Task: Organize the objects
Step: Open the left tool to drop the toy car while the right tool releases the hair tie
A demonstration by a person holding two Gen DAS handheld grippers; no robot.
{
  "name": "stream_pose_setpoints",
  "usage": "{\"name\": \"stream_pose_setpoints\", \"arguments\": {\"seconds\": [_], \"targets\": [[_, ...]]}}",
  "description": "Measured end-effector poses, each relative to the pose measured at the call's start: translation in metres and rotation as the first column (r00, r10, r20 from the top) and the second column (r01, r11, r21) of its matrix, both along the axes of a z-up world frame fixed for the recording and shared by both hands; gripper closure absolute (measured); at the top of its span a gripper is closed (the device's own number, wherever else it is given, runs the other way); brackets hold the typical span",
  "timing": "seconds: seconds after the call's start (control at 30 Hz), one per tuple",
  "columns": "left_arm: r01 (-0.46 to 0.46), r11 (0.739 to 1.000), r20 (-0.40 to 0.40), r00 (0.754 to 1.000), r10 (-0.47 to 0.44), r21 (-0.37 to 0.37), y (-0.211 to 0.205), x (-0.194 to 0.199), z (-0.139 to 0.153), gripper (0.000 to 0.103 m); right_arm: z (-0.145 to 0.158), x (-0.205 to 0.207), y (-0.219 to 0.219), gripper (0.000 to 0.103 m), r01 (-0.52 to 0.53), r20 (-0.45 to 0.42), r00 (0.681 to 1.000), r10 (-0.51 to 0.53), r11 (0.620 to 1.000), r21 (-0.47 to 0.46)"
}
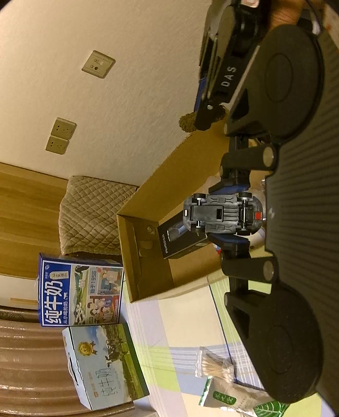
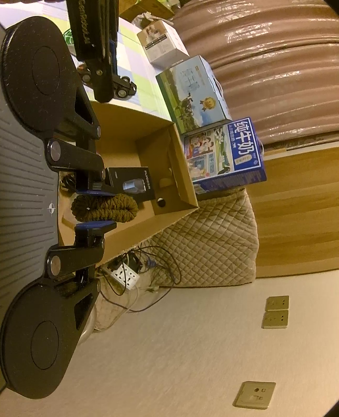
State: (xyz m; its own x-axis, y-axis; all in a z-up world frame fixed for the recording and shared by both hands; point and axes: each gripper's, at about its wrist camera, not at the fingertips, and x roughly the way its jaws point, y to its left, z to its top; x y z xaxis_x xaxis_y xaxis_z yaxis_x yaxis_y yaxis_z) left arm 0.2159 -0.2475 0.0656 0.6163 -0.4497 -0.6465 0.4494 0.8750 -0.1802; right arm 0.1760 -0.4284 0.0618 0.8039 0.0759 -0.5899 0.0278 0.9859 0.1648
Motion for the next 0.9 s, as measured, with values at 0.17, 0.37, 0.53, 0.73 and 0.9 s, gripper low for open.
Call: {"name": "stream_pose_setpoints", "arguments": {"seconds": [0.17, 0.37, 0.53, 0.73, 0.9], "targets": [[-0.019, 0.999, 0.002, 1.0, 0.02, -0.028, -0.007, 0.012, -0.002, 0.063, -0.004, 0.001, -0.004, 0.087, 0.009, -0.008, 1.0, -0.009, 1.0, 0.005], [-0.044, 0.999, -0.001, 0.999, 0.044, -0.01, 0.004, 0.01, -0.006, 0.063, -0.004, 0.0, -0.007, 0.087, 0.013, -0.008, 1.0, -0.012, 1.0, 0.014], [-0.057, 0.998, -0.013, 0.998, 0.057, 0.001, 0.012, 0.006, -0.011, 0.063, -0.002, -0.001, -0.003, 0.087, 0.004, -0.005, 1.0, -0.004, 1.0, 0.018], [-0.062, 0.998, -0.005, 0.998, 0.062, 0.001, 0.018, 0.001, -0.01, 0.063, 0.001, -0.001, -0.003, 0.087, 0.003, 0.003, 1.0, -0.003, 1.0, 0.024], [-0.075, 0.997, -0.003, 0.997, 0.074, -0.007, 0.023, 0.001, -0.008, 0.063, 0.004, 0.002, -0.002, 0.087, 0.0, 0.006, 1.0, 0.0, 1.0, 0.023]]}}
